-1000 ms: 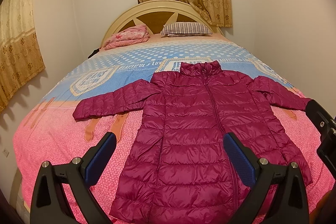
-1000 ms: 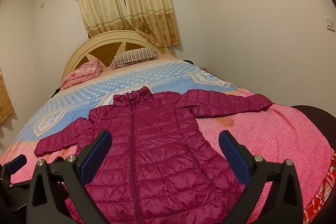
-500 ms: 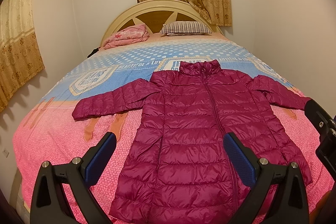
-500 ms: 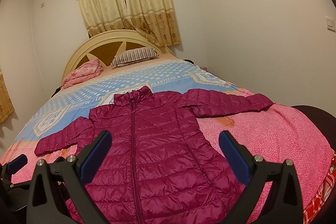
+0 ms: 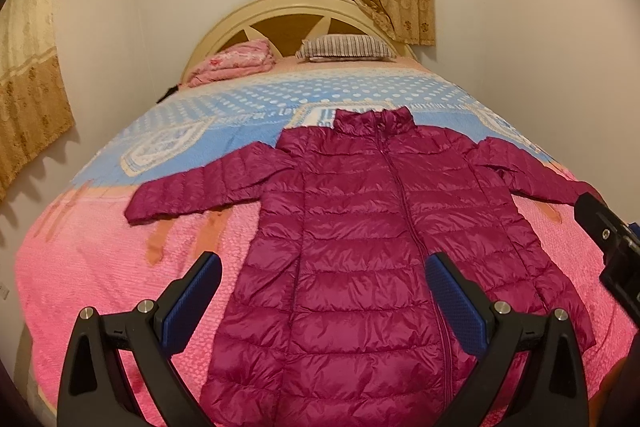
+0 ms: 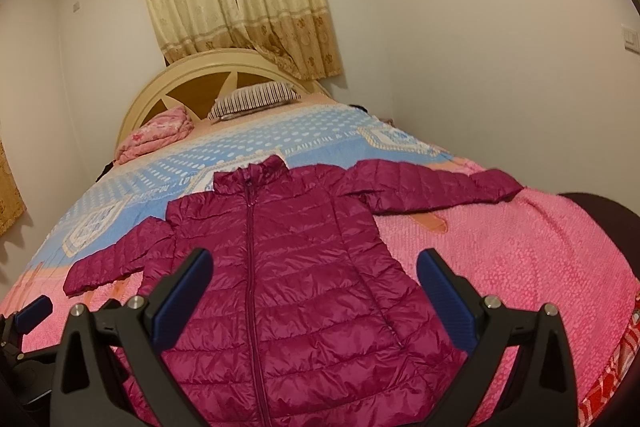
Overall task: Fold large clothes
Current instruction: 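Grasp the sleeve cuff with the right tool and fold it across the jacket body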
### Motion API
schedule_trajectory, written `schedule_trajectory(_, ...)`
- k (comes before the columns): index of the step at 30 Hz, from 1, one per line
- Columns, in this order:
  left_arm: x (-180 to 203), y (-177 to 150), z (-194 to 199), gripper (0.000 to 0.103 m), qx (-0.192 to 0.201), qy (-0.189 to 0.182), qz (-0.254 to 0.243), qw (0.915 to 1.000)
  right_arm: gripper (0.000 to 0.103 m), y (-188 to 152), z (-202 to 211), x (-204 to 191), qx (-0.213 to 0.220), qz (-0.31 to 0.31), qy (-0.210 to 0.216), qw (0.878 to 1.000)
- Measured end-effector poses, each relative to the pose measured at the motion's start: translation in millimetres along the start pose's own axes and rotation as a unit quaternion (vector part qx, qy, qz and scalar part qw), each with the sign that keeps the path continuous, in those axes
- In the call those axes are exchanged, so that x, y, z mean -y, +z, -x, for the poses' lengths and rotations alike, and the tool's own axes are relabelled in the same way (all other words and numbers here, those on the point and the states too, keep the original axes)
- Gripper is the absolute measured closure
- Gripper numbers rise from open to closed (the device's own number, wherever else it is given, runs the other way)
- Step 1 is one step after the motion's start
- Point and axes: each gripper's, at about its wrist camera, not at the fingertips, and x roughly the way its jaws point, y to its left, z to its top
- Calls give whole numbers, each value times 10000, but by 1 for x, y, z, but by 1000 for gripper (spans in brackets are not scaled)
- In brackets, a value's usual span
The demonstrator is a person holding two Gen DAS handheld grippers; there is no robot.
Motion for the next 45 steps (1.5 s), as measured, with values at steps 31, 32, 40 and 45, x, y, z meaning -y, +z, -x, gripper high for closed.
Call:
schedule_trajectory(31, -86, 71, -253, 1, -74, 494, -172, 9986, 23, 80, -210, 332, -1081, -3245, -1976, 9187)
schedule_trajectory(32, -88, 67, -261, 1, -179, 451, -82, 9988, 23, 81, -220, 334, -1209, -3180, -2102, 9166)
schedule_trajectory(40, -102, 51, -283, 1, -666, 424, 440, 9959, 43, 69, -253, 351, -1469, -3093, -2808, 8966)
schedule_trajectory(45, -89, 44, -269, 1, -511, 834, 291, 9948, 78, 64, -255, 355, -1716, -3035, -2690, 8978)
